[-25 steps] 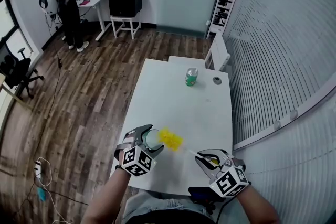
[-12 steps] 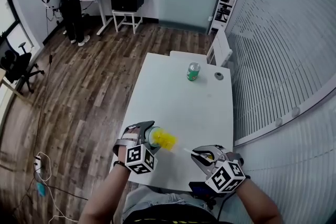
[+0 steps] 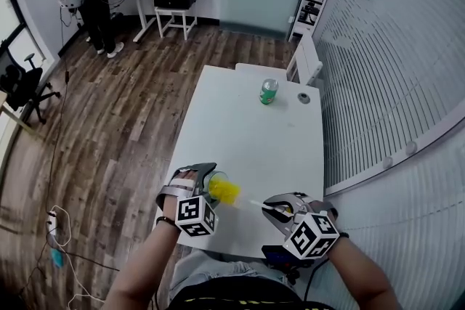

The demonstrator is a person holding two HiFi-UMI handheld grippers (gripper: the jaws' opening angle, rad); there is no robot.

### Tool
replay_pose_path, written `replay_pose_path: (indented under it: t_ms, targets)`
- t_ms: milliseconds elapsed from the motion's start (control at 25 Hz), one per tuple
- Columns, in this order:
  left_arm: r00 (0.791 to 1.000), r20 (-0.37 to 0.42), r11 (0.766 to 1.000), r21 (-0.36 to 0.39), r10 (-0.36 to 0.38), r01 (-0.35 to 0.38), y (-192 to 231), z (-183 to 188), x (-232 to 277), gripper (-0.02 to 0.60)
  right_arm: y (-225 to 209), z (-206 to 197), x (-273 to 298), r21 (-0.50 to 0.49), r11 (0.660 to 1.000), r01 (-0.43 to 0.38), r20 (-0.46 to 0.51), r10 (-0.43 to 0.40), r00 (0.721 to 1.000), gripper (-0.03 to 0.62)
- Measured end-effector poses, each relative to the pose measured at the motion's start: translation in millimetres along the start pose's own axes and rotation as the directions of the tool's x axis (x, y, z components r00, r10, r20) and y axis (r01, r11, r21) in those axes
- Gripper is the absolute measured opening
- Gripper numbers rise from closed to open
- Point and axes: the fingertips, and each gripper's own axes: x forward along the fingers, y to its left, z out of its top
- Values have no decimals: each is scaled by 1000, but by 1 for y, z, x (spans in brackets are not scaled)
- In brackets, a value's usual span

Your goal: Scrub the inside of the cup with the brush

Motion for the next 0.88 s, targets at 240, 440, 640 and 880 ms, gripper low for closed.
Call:
replay_pose_path:
  t_ms: [240,440,640,880]
  targets:
    - [1000,3,1000,13,-10,10,1,4,-3,408,-1,4,-5,-10,999,-32,-9,31,999,48]
    - [1000,11,1000,30,-4,3,0,11,-6,408,2,8,0,-7,999,-50,-5,50,999,48]
    - [1000,16,999,50,-13,12,-5,19,-2,408,1,7,2,-5,998,-59,-14,59,998,49]
    - [1000,18,997,76,-21,20,-11,28,-1,408,1,9,11,-7,998,-68,-42,68,997,49]
